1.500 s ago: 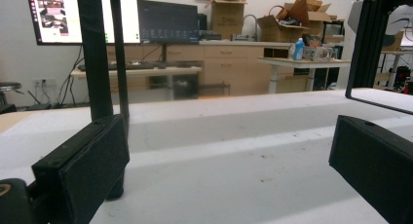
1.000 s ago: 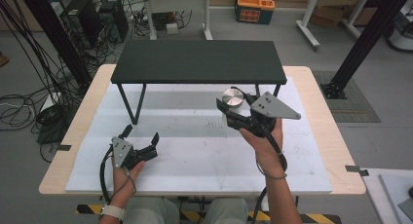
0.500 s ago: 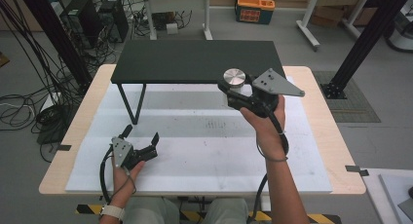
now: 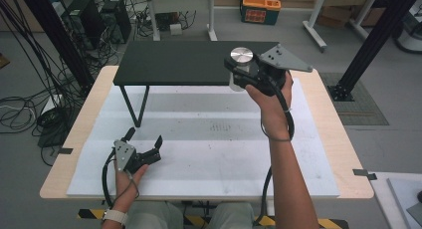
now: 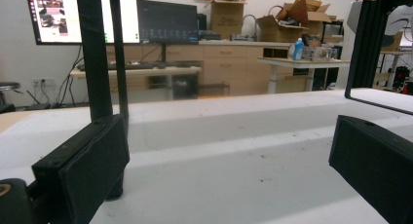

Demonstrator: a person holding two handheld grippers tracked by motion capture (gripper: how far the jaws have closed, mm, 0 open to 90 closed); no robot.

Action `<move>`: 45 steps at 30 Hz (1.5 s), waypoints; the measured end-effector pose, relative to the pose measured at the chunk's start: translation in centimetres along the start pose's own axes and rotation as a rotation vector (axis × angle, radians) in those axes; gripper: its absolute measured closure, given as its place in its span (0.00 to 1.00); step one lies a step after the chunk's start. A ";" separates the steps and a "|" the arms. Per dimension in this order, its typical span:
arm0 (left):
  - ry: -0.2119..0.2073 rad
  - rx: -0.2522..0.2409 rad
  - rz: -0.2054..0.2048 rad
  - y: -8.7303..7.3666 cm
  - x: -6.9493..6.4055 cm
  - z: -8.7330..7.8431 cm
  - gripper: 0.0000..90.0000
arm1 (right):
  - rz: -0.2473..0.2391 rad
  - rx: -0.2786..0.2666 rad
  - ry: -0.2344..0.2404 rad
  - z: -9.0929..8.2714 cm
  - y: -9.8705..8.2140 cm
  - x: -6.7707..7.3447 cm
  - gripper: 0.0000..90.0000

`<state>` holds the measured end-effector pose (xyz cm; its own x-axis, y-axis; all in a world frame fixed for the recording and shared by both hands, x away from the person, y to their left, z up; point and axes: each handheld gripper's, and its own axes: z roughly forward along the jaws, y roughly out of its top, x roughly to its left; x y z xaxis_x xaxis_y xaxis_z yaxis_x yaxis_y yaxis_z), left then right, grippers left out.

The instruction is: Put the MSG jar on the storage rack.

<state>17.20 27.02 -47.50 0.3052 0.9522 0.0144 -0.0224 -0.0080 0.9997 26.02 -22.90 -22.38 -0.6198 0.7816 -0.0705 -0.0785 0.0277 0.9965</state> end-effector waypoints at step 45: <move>0.000 -0.001 -0.006 0.0 0.0 0.0 0.02 | 0.060 0.059 -0.189 8.6 -1.6 -3.3 0.47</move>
<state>17.20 26.97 -47.52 0.3048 0.9524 0.0087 -0.0218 -0.0022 0.9998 34.86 -20.16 -23.34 -0.4643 0.8856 -0.0070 0.0036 0.0098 0.9999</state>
